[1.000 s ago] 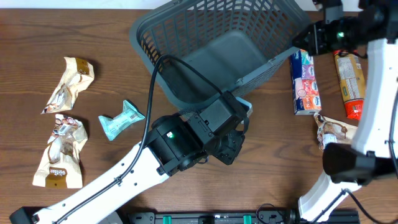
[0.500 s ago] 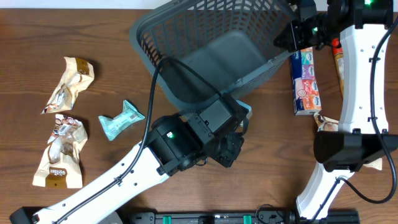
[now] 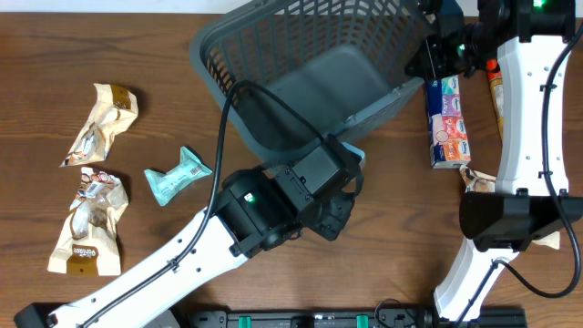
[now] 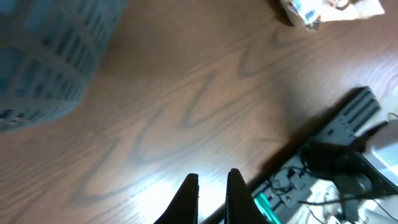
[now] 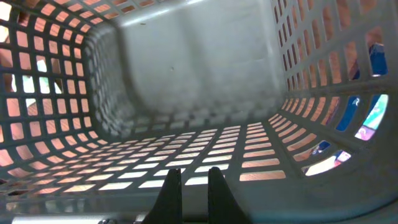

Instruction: Pack container

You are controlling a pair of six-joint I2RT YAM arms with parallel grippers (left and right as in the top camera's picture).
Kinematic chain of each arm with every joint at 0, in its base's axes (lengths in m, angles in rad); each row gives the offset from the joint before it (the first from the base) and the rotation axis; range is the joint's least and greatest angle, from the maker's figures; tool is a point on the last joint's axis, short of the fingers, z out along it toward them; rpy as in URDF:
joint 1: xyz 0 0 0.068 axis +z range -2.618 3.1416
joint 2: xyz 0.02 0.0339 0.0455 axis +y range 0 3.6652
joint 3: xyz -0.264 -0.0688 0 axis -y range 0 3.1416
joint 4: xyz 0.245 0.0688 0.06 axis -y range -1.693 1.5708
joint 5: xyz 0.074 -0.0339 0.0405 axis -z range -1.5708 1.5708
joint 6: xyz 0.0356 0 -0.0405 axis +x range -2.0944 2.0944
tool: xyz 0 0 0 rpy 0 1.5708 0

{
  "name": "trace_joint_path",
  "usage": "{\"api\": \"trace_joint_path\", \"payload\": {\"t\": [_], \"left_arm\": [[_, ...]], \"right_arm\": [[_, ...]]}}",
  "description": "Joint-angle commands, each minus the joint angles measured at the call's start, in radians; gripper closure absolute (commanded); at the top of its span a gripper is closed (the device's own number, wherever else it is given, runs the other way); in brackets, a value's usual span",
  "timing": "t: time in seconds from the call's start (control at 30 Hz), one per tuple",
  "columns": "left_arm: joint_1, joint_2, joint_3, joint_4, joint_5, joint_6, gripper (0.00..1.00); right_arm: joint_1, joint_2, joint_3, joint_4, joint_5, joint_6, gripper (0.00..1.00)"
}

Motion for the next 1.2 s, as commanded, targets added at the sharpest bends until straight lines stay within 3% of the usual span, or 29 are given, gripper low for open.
{"api": "trace_joint_path", "payload": {"t": [0.0,0.33,1.17], "left_arm": [[0.023,0.002,0.004,0.0,-0.068,0.006,0.94],[0.141,0.003,0.003,-0.008,-0.061,0.033,0.94],[0.233,0.082,0.003,-0.002,-0.064,0.074,0.94]], "right_arm": [[0.005,0.002,0.002,-0.026,0.031,0.011,0.99],[0.006,0.002,0.002,-0.037,0.031,0.015,0.99],[0.006,0.002,0.002,-0.038,0.027,0.022,0.99]]}}
